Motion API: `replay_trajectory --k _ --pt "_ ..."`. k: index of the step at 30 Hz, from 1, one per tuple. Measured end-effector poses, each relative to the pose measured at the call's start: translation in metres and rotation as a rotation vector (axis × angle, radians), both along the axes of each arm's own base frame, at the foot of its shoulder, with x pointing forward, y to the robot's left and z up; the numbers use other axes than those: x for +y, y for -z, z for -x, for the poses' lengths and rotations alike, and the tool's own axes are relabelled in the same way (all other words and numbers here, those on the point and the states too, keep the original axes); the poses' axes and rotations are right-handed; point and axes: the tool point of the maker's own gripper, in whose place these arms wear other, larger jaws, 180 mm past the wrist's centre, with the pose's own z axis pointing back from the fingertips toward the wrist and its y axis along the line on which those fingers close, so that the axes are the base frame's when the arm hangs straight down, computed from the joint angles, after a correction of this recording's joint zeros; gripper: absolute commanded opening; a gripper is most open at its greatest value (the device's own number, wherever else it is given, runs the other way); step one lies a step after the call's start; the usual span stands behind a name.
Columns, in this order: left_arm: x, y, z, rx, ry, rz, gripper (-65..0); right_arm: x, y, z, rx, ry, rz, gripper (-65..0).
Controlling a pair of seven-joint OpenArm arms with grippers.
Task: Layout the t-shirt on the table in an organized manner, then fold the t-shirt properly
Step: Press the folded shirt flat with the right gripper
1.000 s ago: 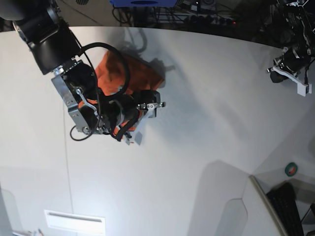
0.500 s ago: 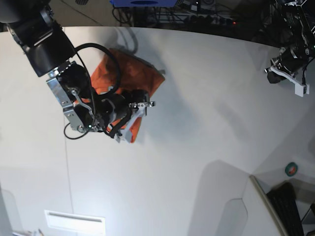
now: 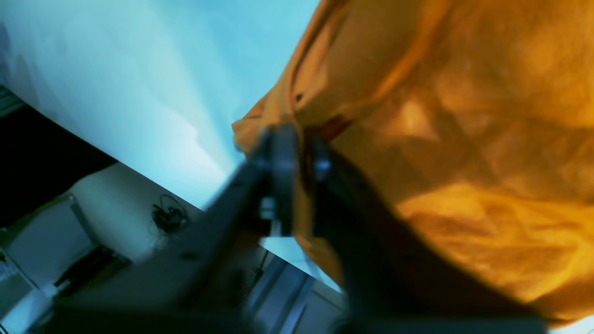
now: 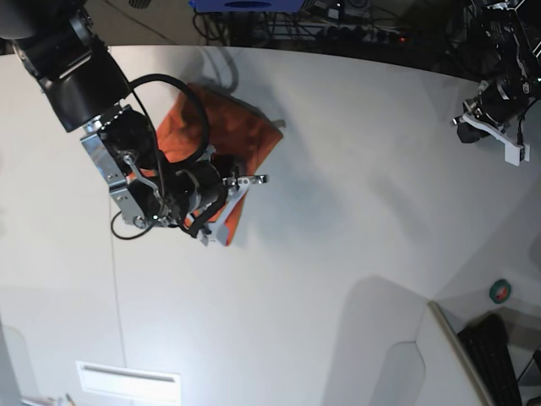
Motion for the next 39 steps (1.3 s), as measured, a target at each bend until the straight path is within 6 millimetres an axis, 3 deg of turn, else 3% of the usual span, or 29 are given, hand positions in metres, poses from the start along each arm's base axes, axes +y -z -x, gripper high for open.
replay_trajectory --k 6,12,20,24,26,31,39 --pt "0.000 0.000 0.000 0.001 0.000 0.001 -65.0 -0.001 0.001 0.004 0.005 0.002 -0.002 -65.0" --pt "0.000 0.000 -0.001 -0.002 0.000 0.001 -65.0 0.006 -0.016 0.006 -0.033 0.021 -0.062 -65.0" --pt "0.000 0.000 -0.001 -0.001 -0.001 0.001 -65.0 -0.013 -0.022 0.005 -0.041 0.083 -0.073 -65.0" --pt "0.000 -0.002 -0.007 -0.015 -0.001 0.001 -65.0 -0.011 -0.040 0.002 -0.086 0.067 -0.093 -65.0" --pt "0.000 -0.004 -0.012 -0.025 -0.003 0.006 -65.0 -0.017 -0.044 -0.002 -0.065 0.138 -0.117 -65.0" --pt "0.000 0.000 -0.008 -0.012 -0.007 0.009 -65.0 -0.048 -0.025 0.003 -0.026 0.209 -0.047 -65.0" --pt "-0.005 -0.004 -0.021 -0.032 0.011 0.008 -65.0 -0.053 -0.014 0.003 -0.018 0.234 -0.031 -65.0"
